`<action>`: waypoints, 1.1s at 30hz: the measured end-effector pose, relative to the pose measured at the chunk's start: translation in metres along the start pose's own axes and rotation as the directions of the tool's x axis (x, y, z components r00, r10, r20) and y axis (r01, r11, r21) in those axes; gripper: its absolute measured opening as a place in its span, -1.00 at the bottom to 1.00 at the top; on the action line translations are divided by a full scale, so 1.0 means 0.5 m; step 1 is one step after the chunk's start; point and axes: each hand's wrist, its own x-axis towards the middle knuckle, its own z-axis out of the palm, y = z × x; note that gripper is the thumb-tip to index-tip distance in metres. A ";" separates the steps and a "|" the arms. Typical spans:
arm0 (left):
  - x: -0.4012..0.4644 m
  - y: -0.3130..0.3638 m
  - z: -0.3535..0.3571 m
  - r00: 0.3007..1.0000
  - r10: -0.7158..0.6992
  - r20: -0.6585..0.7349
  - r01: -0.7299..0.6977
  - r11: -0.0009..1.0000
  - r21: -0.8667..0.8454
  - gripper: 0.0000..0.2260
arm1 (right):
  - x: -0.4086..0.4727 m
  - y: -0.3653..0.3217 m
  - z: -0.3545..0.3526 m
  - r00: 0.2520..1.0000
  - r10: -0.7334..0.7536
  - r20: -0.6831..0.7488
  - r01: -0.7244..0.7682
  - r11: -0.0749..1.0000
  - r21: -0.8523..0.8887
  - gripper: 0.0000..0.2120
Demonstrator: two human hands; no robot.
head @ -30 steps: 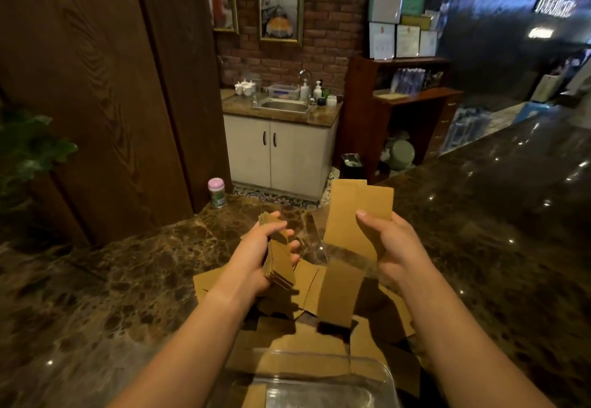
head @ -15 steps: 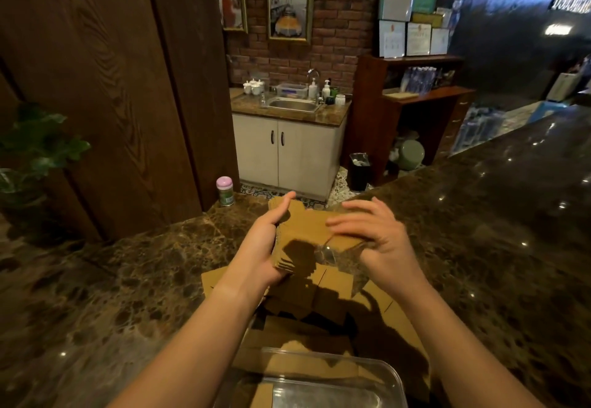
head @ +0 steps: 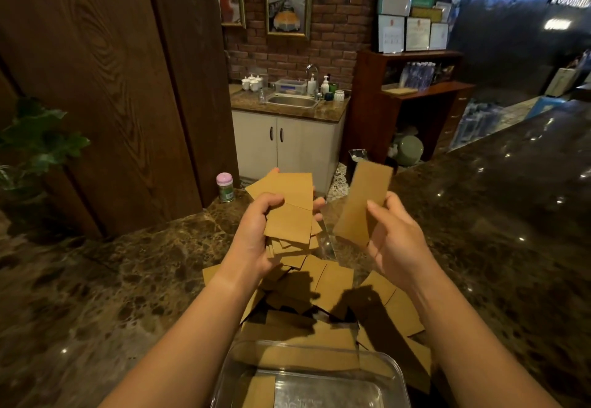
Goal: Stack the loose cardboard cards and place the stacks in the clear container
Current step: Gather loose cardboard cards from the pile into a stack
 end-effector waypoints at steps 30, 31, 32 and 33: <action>0.023 -0.085 -0.008 0.972 -0.230 0.046 0.223 0.966 0.130 -0.62 | -0.015 0.087 -0.035 0.810 -0.442 0.385 0.551 0.354 -0.756 -0.60; 0.022 -0.088 -0.010 0.974 -0.226 0.031 0.219 0.964 0.153 -0.60 | -0.019 0.082 -0.041 0.843 -0.371 0.390 0.518 0.361 -0.775 -0.55; 0.022 -0.091 -0.013 0.977 -0.214 -0.010 0.213 0.962 0.170 -0.60 | -0.023 0.075 -0.049 0.881 -0.309 0.358 0.463 0.404 -0.789 -0.51; 0.024 -0.093 -0.019 0.976 -0.205 -0.072 0.214 0.964 0.155 -0.63 | -0.024 0.067 -0.065 0.925 -0.270 0.269 0.372 0.487 -0.790 -0.49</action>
